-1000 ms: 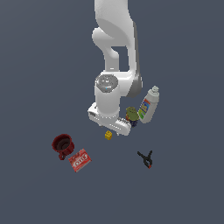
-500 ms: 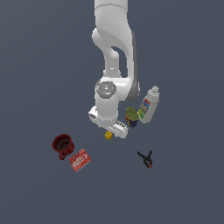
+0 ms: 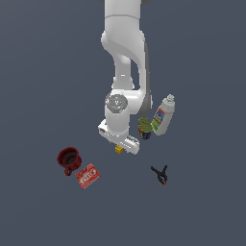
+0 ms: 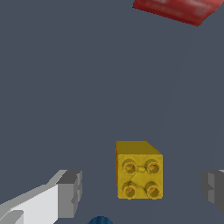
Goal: Pick up a designated object from a clutter of objects.
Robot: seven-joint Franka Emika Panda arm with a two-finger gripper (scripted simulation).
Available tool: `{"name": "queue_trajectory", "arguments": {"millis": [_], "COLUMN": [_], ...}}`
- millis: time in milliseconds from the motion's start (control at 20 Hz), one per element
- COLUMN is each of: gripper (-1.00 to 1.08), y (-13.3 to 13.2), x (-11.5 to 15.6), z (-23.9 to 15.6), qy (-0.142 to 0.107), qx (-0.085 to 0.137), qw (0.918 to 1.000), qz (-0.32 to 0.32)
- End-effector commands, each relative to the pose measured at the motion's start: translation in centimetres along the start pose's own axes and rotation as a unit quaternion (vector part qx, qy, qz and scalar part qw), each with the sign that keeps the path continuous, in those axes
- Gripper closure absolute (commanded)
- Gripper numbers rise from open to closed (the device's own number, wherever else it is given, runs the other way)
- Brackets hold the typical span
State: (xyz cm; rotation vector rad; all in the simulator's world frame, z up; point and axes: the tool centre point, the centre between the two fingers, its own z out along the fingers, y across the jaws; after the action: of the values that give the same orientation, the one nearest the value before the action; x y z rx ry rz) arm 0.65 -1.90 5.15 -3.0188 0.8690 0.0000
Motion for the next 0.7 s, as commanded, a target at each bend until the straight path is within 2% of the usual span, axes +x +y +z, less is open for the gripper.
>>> {"name": "queue_trajectory", "arguments": {"millis": [0, 400, 450, 650], "gripper": [-0.92, -0.92, 1.08, 1.08], "y": [0.0, 0.0, 0.0, 0.0], "x": [-0.1, 0.0, 0.0, 0.0], "z": [1.2, 3.0, 3.0, 3.0], "qy": [0.0, 0.0, 0.0, 0.0], "qx": [0.0, 0.0, 0.0, 0.0], "qw": [1.0, 1.0, 1.0, 1.0], "qz": [0.0, 0.001, 0.001, 0.001]}}
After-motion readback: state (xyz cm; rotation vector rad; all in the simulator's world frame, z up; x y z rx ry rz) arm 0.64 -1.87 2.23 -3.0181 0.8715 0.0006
